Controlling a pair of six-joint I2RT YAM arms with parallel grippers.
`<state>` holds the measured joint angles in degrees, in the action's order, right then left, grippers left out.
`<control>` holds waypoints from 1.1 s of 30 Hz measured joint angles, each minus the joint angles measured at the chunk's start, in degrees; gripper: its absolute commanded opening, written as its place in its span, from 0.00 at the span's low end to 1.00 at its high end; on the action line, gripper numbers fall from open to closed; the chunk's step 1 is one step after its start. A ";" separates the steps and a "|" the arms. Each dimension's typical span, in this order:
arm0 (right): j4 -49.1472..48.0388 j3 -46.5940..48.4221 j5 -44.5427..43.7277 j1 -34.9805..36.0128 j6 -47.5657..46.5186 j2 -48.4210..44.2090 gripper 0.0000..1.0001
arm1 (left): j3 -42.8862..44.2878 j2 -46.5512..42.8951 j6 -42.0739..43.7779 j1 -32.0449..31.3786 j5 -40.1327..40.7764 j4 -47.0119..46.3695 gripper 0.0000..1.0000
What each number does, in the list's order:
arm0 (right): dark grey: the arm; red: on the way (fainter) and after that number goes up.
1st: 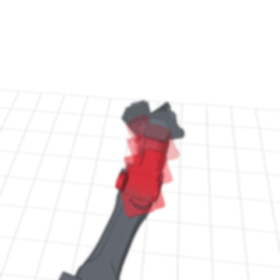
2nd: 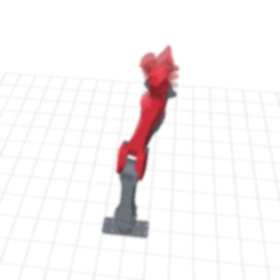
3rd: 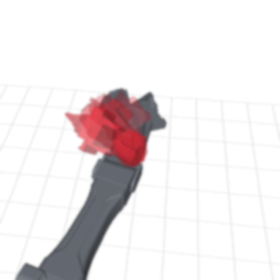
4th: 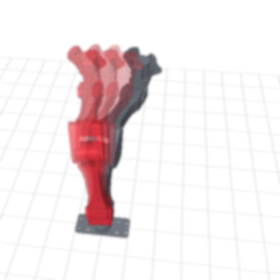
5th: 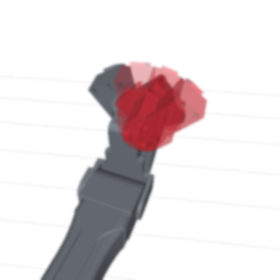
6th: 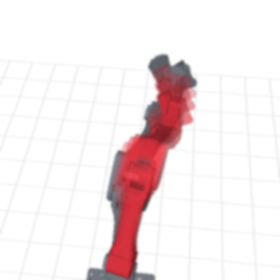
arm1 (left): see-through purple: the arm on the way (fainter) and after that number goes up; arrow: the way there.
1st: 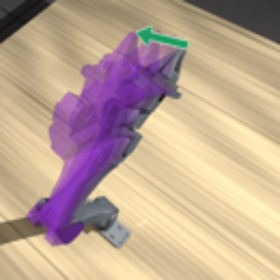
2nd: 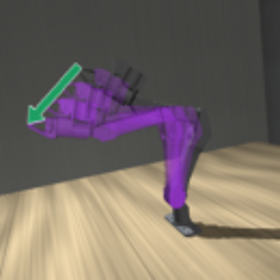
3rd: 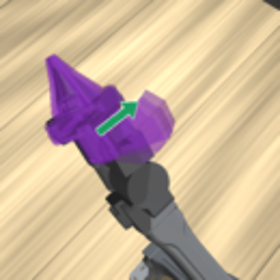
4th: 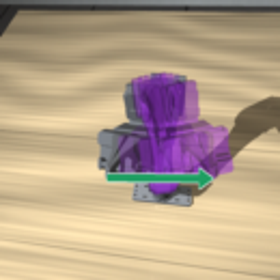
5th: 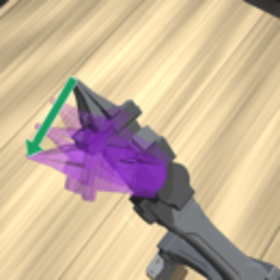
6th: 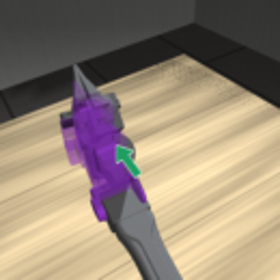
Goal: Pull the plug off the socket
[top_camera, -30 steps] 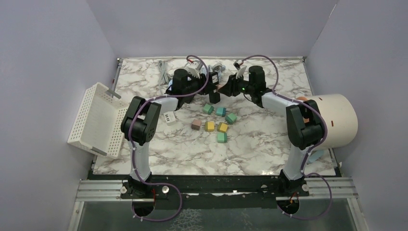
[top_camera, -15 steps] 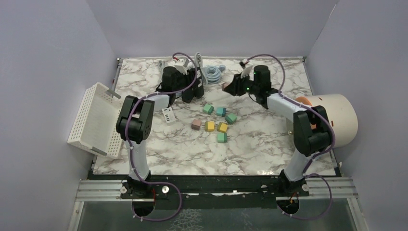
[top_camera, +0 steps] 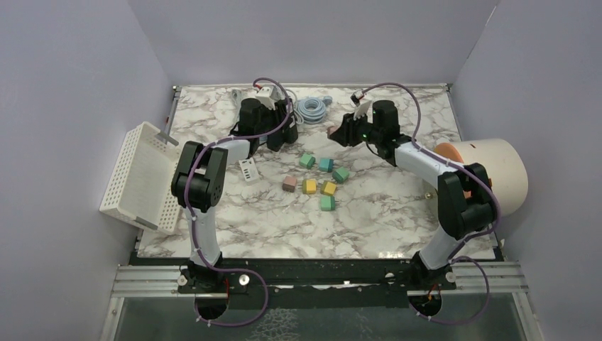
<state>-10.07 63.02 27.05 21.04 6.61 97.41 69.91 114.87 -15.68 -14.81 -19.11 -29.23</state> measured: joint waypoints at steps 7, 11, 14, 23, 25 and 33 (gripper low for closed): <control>-0.20 -3.58 2.29 0.63 3.15 -4.22 0.01 | 0.76 0.46 -0.76 -0.31 1.51 0.33 0.00; 0.39 -6.58 5.95 1.25 5.07 -4.35 0.01 | 2.75 2.10 -0.98 -0.31 2.16 0.48 0.10; 1.97 -8.92 7.34 1.75 5.77 -4.35 0.01 | 4.39 3.37 -1.57 -0.26 2.51 0.96 0.16; 5.40 -9.88 8.61 6.10 7.72 -0.72 0.01 | 6.10 4.48 -4.59 0.26 2.89 2.03 0.71; 5.51 -9.86 8.59 6.64 8.31 0.59 0.01 | 6.19 4.48 -4.48 0.79 3.87 2.38 0.89; 7.48 -3.30 7.48 6.71 7.67 6.62 0.01 | 4.02 2.19 -4.59 2.80 7.63 4.63 0.99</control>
<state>-2.59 59.72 34.52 27.75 14.28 104.03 73.93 117.05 -20.27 -12.01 -11.49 -24.60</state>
